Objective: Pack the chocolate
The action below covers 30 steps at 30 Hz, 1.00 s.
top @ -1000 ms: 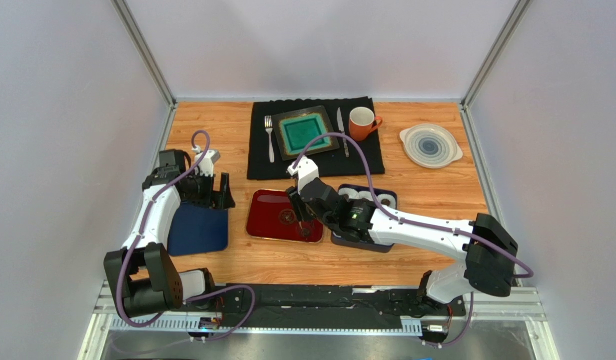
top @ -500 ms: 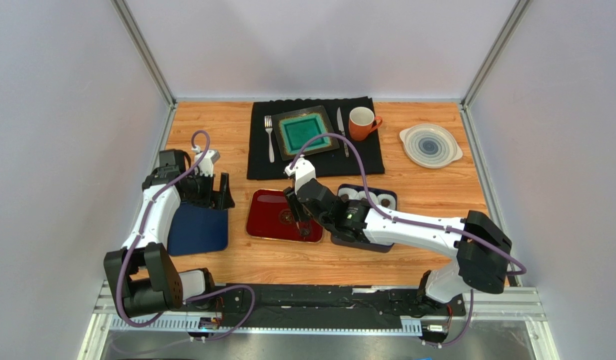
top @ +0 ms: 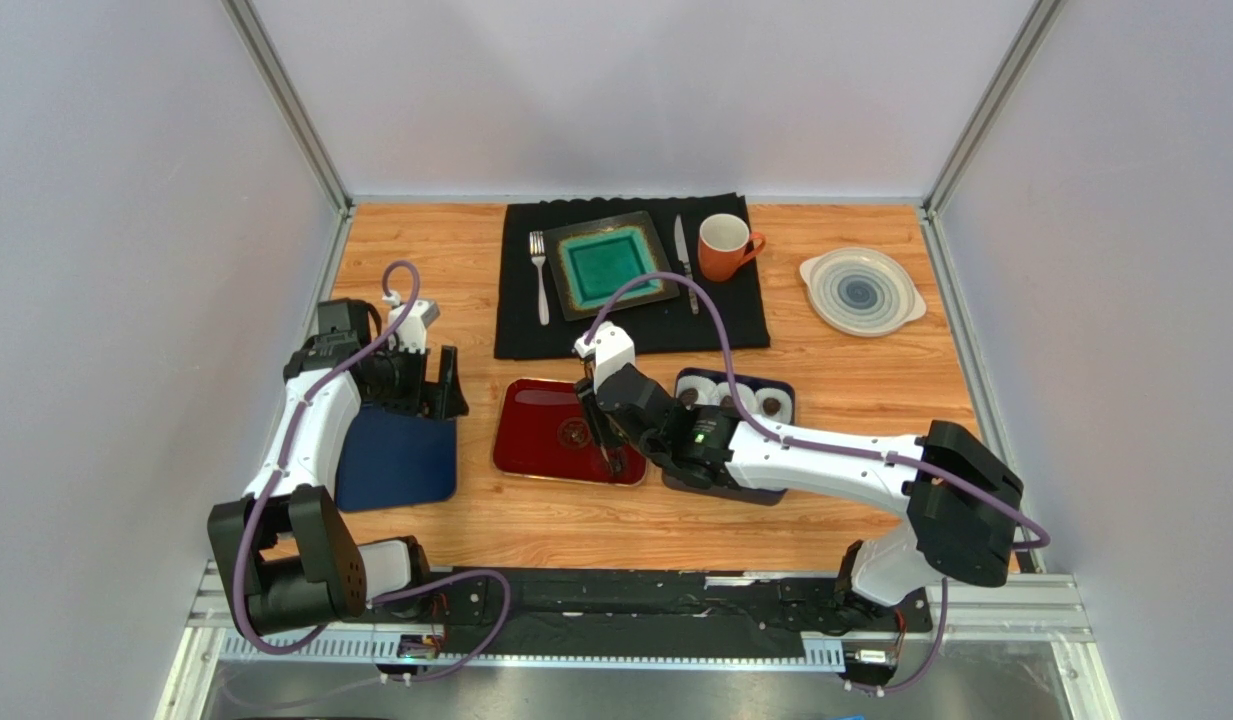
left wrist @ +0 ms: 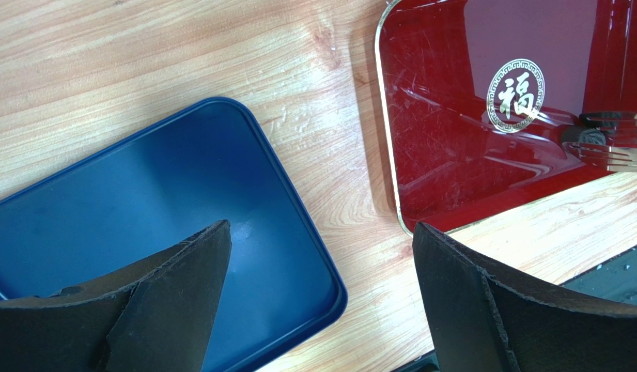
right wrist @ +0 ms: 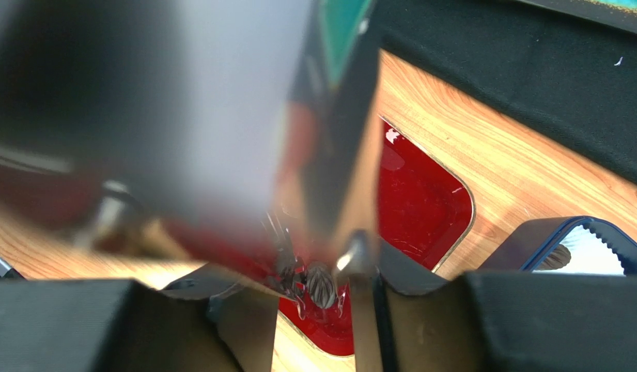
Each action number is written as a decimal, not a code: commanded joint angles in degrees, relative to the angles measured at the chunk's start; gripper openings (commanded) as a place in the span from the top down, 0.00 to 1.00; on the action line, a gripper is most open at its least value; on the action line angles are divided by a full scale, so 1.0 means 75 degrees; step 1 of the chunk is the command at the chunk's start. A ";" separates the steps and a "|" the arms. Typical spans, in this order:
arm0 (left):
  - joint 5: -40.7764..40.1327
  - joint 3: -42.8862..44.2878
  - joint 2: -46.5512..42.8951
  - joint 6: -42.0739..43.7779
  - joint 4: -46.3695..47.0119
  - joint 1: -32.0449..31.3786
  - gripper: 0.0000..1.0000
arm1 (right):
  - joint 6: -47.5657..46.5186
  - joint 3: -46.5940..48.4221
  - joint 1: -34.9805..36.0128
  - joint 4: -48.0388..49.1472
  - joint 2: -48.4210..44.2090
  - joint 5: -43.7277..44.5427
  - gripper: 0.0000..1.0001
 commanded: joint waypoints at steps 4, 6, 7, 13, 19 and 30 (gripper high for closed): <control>0.0036 0.0232 -0.0162 0.0173 -0.0026 0.0065 0.04 | 0.0058 -0.0088 0.0009 0.0273 -0.0379 0.0184 0.73; 0.0036 0.0256 -0.0162 0.0173 -0.0037 0.0065 0.04 | -0.0095 0.0041 -0.0003 0.0122 -0.0648 0.0348 0.76; 0.0048 0.0256 -0.0162 0.0184 -0.0061 0.0065 0.04 | -0.0130 0.0192 -0.0014 0.0016 -0.0766 0.0418 0.76; 0.0013 0.0267 -0.0221 0.0184 -0.0037 0.0065 0.04 | -0.0446 0.0218 -0.0307 -0.0581 -0.2146 0.0921 0.77; 0.0036 0.0268 -0.0209 0.0173 -0.0026 0.0077 0.04 | -0.0330 -0.0239 -0.0600 -0.1870 -0.3413 0.1577 0.77; 0.0165 0.0350 -0.0127 0.0056 -0.0037 0.0065 0.04 | 0.0643 -0.1306 -0.0729 -0.3992 -0.6074 0.2329 0.76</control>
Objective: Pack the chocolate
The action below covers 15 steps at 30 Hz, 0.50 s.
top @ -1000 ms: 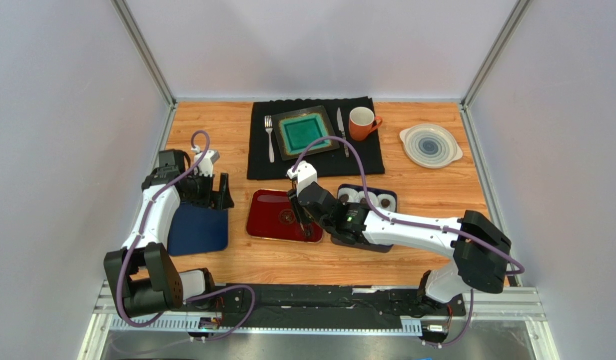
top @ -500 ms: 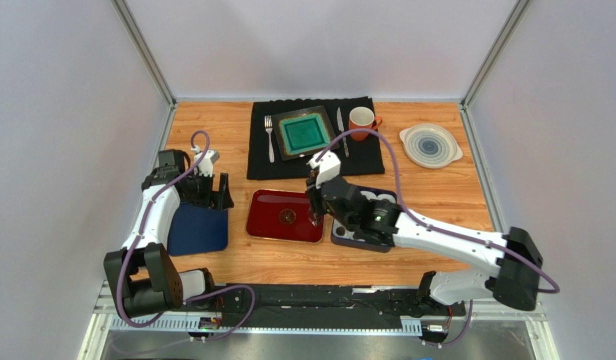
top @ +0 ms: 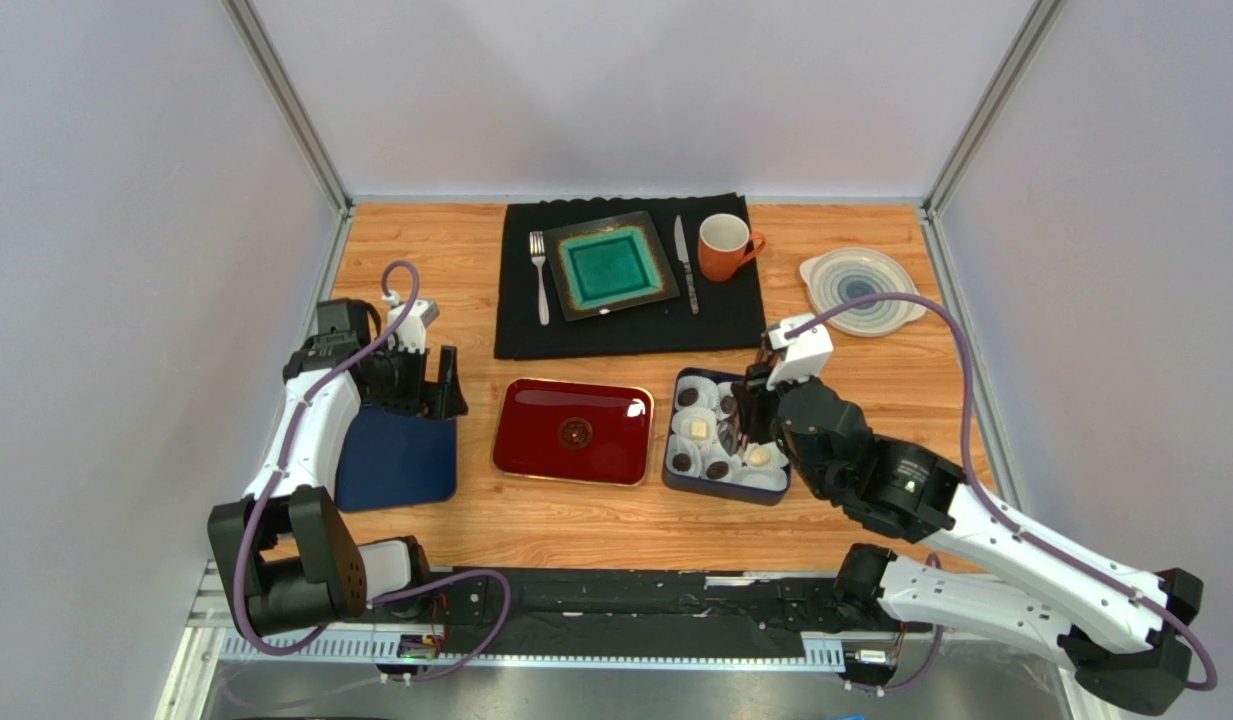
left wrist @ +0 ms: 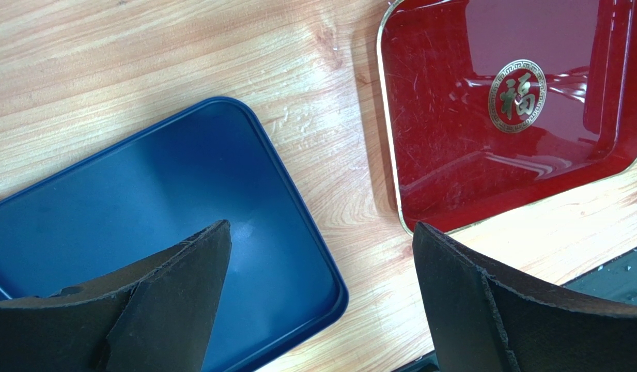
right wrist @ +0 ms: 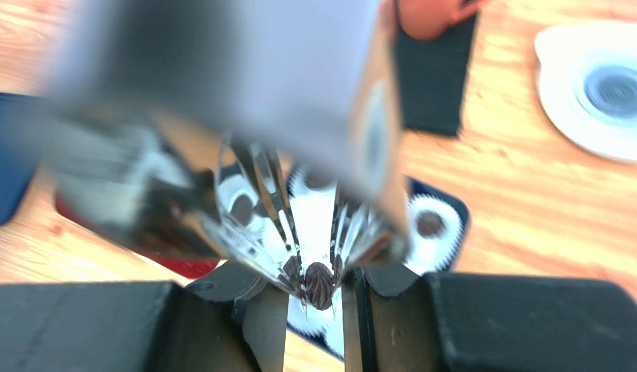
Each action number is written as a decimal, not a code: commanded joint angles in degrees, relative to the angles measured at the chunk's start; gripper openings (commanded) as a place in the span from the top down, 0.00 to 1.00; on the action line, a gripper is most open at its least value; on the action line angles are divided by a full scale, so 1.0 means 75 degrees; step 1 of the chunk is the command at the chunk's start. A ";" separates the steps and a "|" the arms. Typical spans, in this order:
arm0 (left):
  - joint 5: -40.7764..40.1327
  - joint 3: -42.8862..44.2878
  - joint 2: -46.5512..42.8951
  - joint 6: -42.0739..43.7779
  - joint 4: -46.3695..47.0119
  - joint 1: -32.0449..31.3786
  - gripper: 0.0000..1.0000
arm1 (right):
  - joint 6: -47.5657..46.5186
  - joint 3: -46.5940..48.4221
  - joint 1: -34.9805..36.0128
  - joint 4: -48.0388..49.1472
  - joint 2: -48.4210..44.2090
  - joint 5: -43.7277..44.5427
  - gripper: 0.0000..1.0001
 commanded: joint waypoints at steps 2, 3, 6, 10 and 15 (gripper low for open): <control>0.0209 0.0358 -0.0121 0.0055 -0.0046 0.0051 0.04 | 0.0634 -0.0161 -0.0012 -0.0988 -0.0544 0.0472 0.76; 0.0209 0.0370 -0.0121 0.0055 -0.0069 0.0051 0.04 | 0.0670 -0.0173 -0.0013 -0.1059 -0.0591 0.0484 0.76; 0.0186 0.0382 -0.0145 0.0079 -0.0081 0.0051 0.04 | 0.0775 -0.0231 -0.0013 -0.1282 -0.0615 0.0613 0.76; 0.0197 0.0394 -0.0133 0.0067 -0.0105 0.0051 0.04 | 0.0834 -0.0407 -0.0024 -0.1329 -0.0592 0.0695 0.76; 0.0221 0.0405 -0.0133 0.0055 -0.0093 0.0051 0.04 | 0.0987 -0.0513 -0.0024 -0.1341 -0.0521 0.0719 0.75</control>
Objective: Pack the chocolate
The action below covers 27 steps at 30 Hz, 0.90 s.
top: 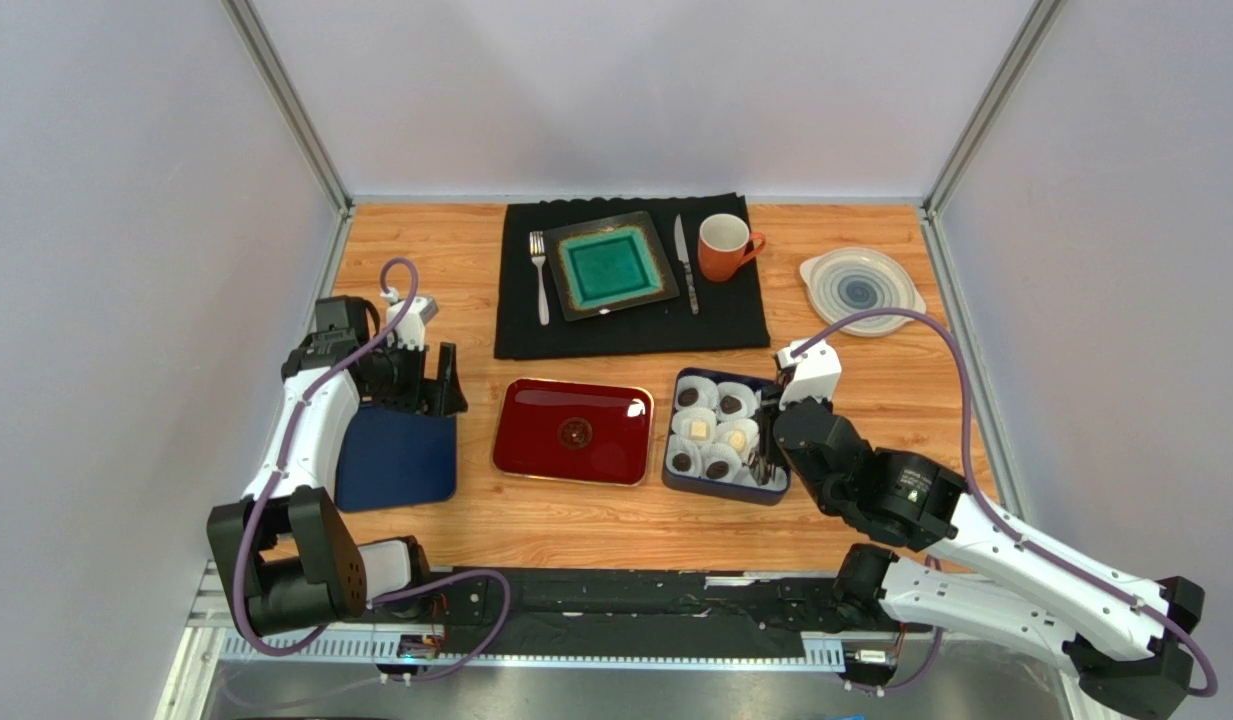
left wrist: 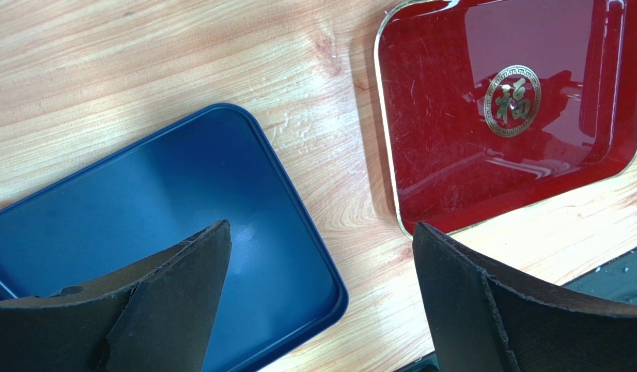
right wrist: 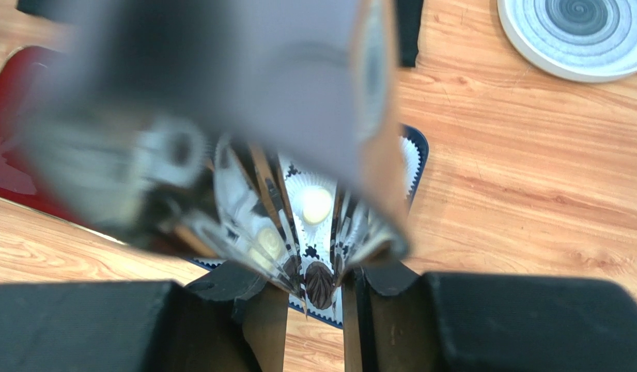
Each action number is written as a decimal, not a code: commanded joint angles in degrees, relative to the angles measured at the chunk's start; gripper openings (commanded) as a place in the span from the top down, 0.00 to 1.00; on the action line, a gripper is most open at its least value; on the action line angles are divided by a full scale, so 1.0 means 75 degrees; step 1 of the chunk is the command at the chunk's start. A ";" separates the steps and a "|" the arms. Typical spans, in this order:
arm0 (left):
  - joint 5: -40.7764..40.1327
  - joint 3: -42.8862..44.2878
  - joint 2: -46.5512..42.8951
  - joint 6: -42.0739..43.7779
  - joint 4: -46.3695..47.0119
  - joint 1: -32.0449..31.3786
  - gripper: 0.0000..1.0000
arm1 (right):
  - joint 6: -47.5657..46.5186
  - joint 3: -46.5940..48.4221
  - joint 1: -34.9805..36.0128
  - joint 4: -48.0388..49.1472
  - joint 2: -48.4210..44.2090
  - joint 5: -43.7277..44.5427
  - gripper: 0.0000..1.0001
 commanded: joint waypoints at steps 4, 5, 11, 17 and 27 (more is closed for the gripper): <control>0.0189 0.0303 -0.0121 0.0070 -0.0067 0.0051 0.04 | 0.0261 -0.0049 -0.0021 0.0084 -0.0043 0.0355 0.69; 0.0189 0.0303 -0.0110 0.0059 -0.0067 0.0051 0.04 | 0.0273 -0.0061 -0.0021 0.0084 -0.0043 0.0367 0.68; 0.0200 0.0280 -0.0121 0.0058 -0.0067 0.0062 0.04 | 0.0308 -0.0085 -0.0033 0.0119 -0.0032 0.0437 0.62; 0.0177 0.0280 -0.0145 0.0070 -0.0079 0.0051 0.04 | 0.0238 -0.0050 -0.0080 0.0166 -0.0032 0.0460 0.56; 0.0177 0.0245 -0.0157 0.0094 -0.0079 0.0051 0.04 | 0.0238 0.0418 -0.0349 -0.0384 -0.0289 0.0765 0.67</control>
